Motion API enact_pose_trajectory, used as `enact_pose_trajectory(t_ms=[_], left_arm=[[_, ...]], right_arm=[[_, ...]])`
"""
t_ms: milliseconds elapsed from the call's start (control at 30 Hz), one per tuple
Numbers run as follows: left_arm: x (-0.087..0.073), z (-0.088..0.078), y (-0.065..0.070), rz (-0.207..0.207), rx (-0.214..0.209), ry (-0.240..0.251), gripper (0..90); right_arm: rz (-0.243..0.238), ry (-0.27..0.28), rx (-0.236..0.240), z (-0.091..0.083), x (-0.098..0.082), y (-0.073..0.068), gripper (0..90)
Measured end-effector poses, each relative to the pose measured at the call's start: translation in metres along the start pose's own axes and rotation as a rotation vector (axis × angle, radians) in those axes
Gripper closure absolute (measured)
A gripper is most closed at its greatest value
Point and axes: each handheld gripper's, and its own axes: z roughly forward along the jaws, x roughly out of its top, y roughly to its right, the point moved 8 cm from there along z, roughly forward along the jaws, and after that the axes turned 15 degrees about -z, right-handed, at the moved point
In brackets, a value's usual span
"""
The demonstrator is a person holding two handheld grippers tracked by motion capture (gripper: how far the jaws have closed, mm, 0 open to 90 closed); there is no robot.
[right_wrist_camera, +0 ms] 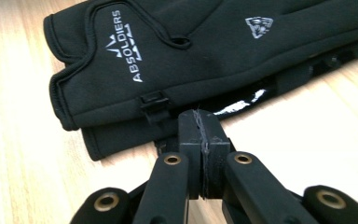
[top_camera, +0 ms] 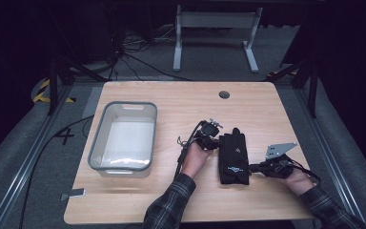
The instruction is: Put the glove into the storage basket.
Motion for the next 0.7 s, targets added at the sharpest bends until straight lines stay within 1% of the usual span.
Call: enact_pose_trajectory(t_ms=[67, 133, 167, 267, 300, 333, 400, 433, 467, 533, 567, 633, 700], left_arm=[[0.002, 0.005, -0.003, 0.001, 0.005, -0.008, 89.3], [0.003, 0.007, -0.003, 0.004, 0.004, -0.012, 89.3], [0.005, 0.008, -0.003, 0.004, 0.004, -0.01, 89.3], [0.009, 0.009, -0.004, 0.012, 0.003, -0.015, 89.3], [0.01, 0.01, -0.003, 0.018, 0.0, -0.02, 89.3], [0.011, 0.01, -0.003, 0.023, 0.002, -0.02, 89.3], [0.014, 0.011, -0.001, 0.034, -0.007, -0.021, 89.3], [0.016, 0.012, 0.0, 0.042, -0.008, -0.02, 89.3], [0.017, 0.012, 0.002, 0.048, -0.012, -0.023, 89.3], [0.019, 0.014, 0.006, 0.064, -0.023, -0.03, 89.2], [0.019, 0.015, 0.007, 0.066, -0.027, -0.034, 89.3], [0.019, 0.019, 0.012, 0.077, -0.037, -0.045, 89.3], [0.02, 0.022, 0.016, 0.088, -0.045, -0.046, 89.3]], right_arm=[[-0.007, 0.007, 0.004, 0.003, 0.003, -0.002, 90.0], [-0.01, 0.009, 0.011, 0.004, 0.005, -0.004, 90.0], [-0.021, 0.007, 0.014, 0.007, 0.007, -0.006, 90.0], [-0.03, 0.022, 0.035, 0.013, 0.011, -0.009, 90.0], [-0.031, 0.017, 0.041, 0.014, 0.013, -0.01, 90.0], [-0.049, 0.014, 0.035, 0.017, 0.016, -0.01, 90.0], [-0.058, 0.028, 0.048, 0.022, 0.022, -0.014, 90.0], [-0.067, 0.023, 0.059, 0.026, 0.026, -0.016, 90.0], [-0.08, 0.019, 0.057, 0.028, 0.028, -0.017, 90.0], [-0.097, 0.031, 0.065, 0.033, 0.037, -0.021, 90.0], [-0.108, 0.026, 0.064, 0.036, 0.039, -0.023, 90.0], [-0.121, 0.033, 0.072, 0.04, 0.044, -0.026, 90.0], [-0.126, 0.033, 0.076, 0.043, 0.047, -0.028, 90.0]])
